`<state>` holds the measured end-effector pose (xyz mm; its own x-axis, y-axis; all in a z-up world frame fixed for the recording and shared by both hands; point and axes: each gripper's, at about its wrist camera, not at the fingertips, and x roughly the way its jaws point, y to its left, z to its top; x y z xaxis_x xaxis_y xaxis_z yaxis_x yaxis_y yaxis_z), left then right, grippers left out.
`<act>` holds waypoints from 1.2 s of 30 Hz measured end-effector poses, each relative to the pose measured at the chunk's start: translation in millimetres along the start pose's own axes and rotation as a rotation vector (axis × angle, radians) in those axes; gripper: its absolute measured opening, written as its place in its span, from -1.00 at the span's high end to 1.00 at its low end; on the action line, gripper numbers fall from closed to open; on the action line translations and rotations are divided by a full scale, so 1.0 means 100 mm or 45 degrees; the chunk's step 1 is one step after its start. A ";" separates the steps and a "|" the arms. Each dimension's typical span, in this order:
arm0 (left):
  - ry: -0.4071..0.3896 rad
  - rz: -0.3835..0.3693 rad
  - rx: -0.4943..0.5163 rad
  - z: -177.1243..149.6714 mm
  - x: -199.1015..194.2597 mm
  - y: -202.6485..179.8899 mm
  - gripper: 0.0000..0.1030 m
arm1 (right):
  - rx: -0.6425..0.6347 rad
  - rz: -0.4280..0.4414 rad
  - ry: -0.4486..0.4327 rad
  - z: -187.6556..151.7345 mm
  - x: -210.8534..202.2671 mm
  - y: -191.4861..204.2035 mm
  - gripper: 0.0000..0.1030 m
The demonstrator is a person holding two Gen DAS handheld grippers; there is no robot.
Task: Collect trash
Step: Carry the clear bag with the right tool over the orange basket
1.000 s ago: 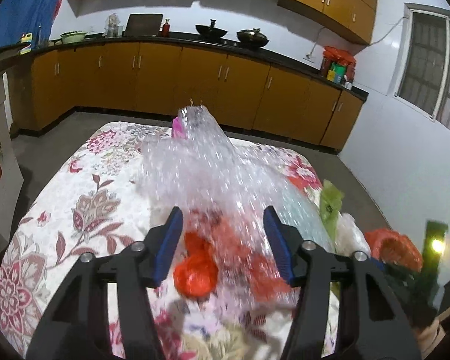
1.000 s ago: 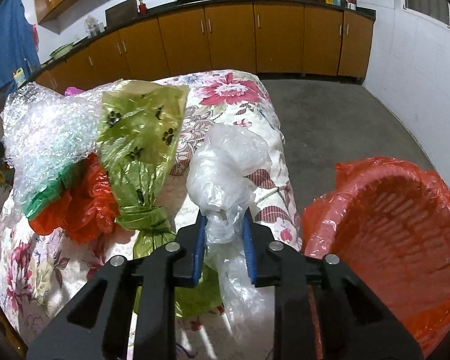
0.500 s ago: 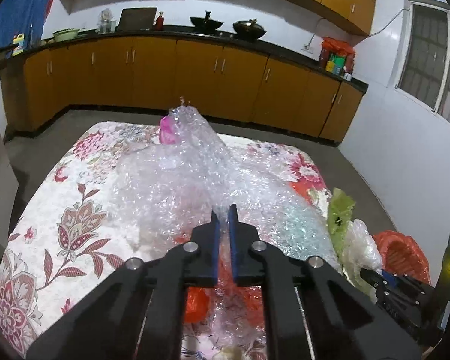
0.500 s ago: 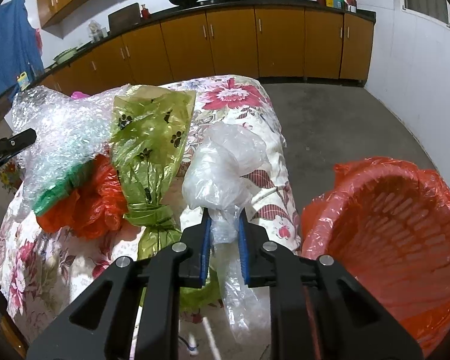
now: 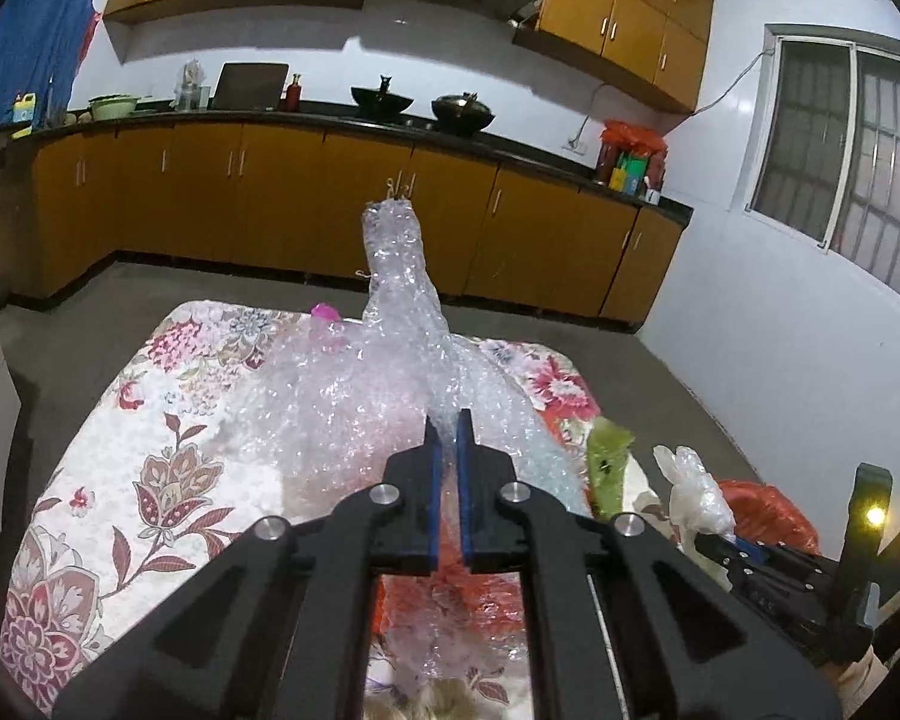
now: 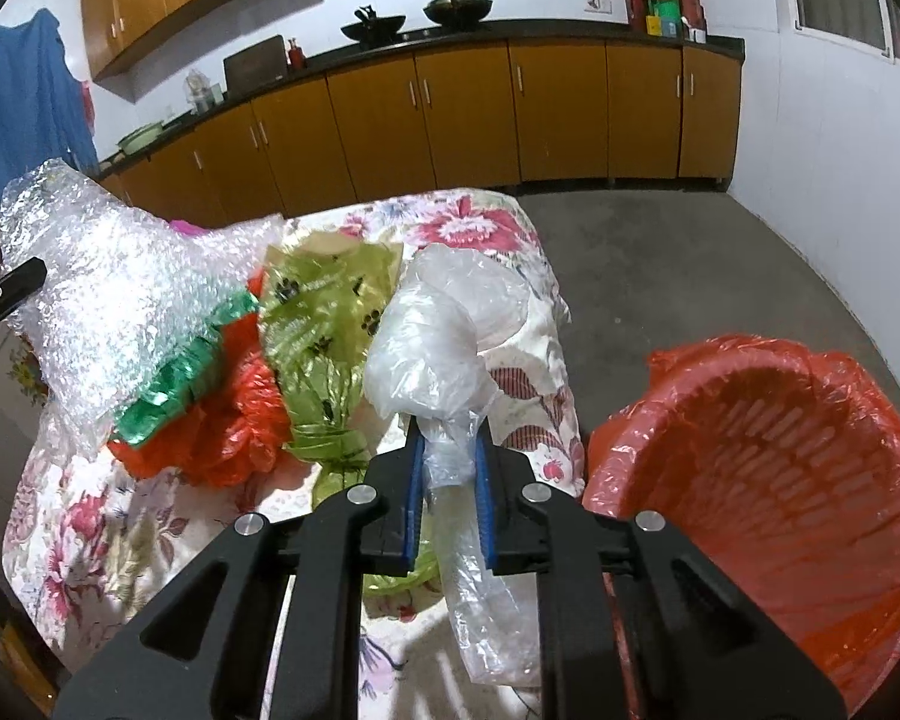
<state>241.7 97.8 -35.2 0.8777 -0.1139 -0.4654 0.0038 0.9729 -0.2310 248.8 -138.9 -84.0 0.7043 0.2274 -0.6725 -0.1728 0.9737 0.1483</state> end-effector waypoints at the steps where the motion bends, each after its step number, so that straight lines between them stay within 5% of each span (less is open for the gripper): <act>1: -0.006 -0.006 0.003 0.00 -0.03 -0.01 0.88 | 0.001 0.004 -0.009 0.01 -0.03 0.00 0.70; 19: -0.048 -0.199 0.070 -0.01 -0.41 -0.47 0.88 | 0.060 -0.056 -0.130 -0.01 -0.62 -0.24 0.70; 36: 0.068 -0.494 0.138 -0.35 -0.23 -1.57 0.88 | 0.228 -0.282 -0.198 -0.19 -1.36 -0.87 0.70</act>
<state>204.0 -59.4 -18.6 0.7750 -0.4844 -0.4058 0.3831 0.8709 -0.3080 155.2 -254.7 -19.2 0.8106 -0.0049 -0.5856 0.1107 0.9832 0.1450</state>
